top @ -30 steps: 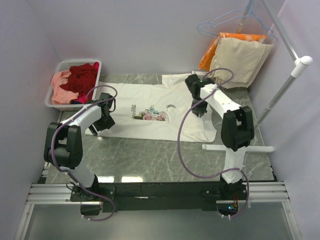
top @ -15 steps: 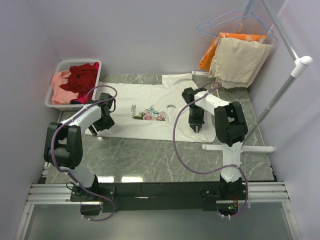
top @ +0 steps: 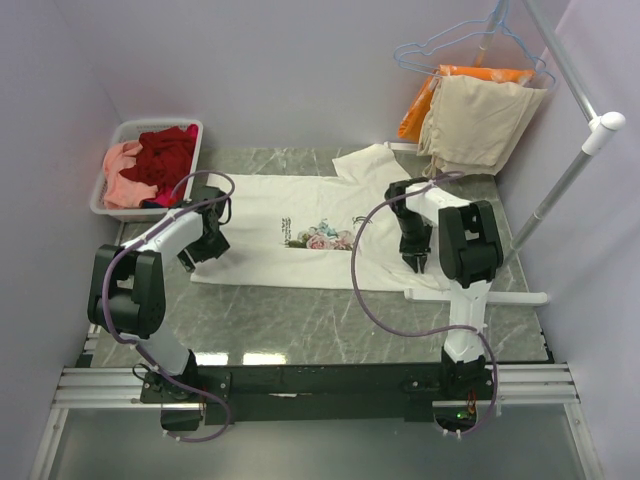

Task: Fold and stack the t-shirts
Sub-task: Fold the tshirt

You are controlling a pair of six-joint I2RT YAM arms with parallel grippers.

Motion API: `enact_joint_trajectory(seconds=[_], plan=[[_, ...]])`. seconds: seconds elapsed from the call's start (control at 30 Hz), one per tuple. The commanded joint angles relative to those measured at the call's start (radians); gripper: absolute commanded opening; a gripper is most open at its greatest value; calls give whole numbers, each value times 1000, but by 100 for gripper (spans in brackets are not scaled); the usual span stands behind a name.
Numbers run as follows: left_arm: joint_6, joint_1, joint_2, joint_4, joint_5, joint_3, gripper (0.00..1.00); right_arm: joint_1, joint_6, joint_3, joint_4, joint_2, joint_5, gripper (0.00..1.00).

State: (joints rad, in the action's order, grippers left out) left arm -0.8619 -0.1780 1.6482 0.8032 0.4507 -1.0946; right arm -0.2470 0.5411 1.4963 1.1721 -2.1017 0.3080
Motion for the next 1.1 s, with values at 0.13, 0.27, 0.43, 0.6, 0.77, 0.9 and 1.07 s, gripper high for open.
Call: enact_joint_trajectory(seconds=[0.13, 0.27, 0.43, 0.6, 0.77, 0.9, 1.07], plan=[[7, 2, -25, -18, -10, 15, 76, 38, 14, -91, 35, 34, 65, 25], [17, 2, 28, -24, -26, -65, 76, 34, 20, -41, 21, 65, 31, 24], [32, 8, 191, 7, -75, -383, 76, 23, 31, 106, 21, 109, 16, 25], [90, 20, 523, 123, -99, -936, 76, 23, 46, 405, 72, 56, 17, 27], [86, 69, 766, 201, -141, -1287, 77, 28, 62, 693, 77, -101, -26, 29], [80, 103, 731, -3, -193, -1132, 77, 32, 19, 785, -59, -191, -99, 29], [121, 107, 739, -68, -137, -1070, 78, 40, -4, 715, -268, -179, -90, 28]])
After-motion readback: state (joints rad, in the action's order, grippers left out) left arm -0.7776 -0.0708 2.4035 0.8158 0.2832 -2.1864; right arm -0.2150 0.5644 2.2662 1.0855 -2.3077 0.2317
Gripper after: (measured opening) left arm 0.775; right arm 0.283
